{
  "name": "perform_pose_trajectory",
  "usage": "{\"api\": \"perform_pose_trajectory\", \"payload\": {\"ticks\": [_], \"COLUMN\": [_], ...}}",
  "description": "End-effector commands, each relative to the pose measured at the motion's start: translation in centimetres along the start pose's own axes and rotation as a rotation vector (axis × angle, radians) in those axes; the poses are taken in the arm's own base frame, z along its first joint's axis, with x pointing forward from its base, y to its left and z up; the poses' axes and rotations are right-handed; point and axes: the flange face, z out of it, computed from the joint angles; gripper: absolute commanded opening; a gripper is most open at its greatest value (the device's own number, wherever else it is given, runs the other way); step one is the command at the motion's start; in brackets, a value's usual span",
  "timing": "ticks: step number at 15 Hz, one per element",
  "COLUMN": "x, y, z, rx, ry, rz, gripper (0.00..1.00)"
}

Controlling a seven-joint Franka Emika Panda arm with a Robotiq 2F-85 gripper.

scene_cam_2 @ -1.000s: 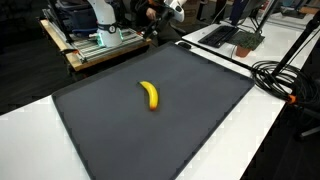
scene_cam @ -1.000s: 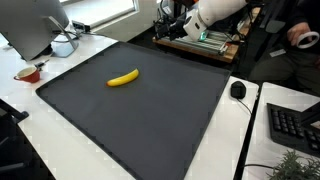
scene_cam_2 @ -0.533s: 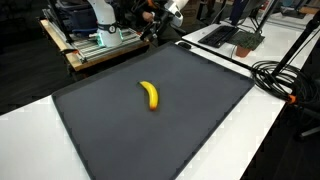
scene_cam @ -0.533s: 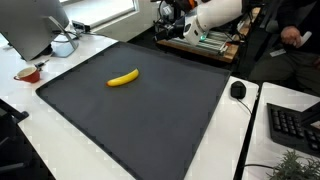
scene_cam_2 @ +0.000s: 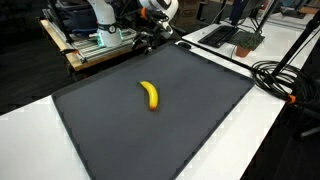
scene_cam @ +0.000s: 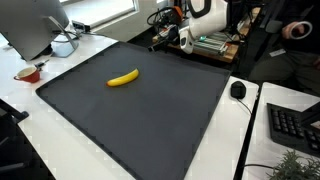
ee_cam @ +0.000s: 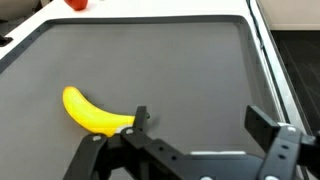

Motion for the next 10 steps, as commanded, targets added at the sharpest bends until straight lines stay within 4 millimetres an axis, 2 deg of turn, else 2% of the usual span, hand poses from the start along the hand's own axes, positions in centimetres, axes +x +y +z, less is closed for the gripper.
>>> {"api": "perform_pose_trajectory", "payload": {"ticks": [1, 3, 10], "x": [-0.1, -0.4, -2.1], "y": [-0.1, 0.0, -2.2], "z": [0.5, 1.1, 3.7], "rx": [0.013, 0.026, -0.218], "ry": [0.020, 0.035, 0.045], "rz": [0.007, 0.021, -0.296], "gripper": [1.00, 1.00, 1.00]}}
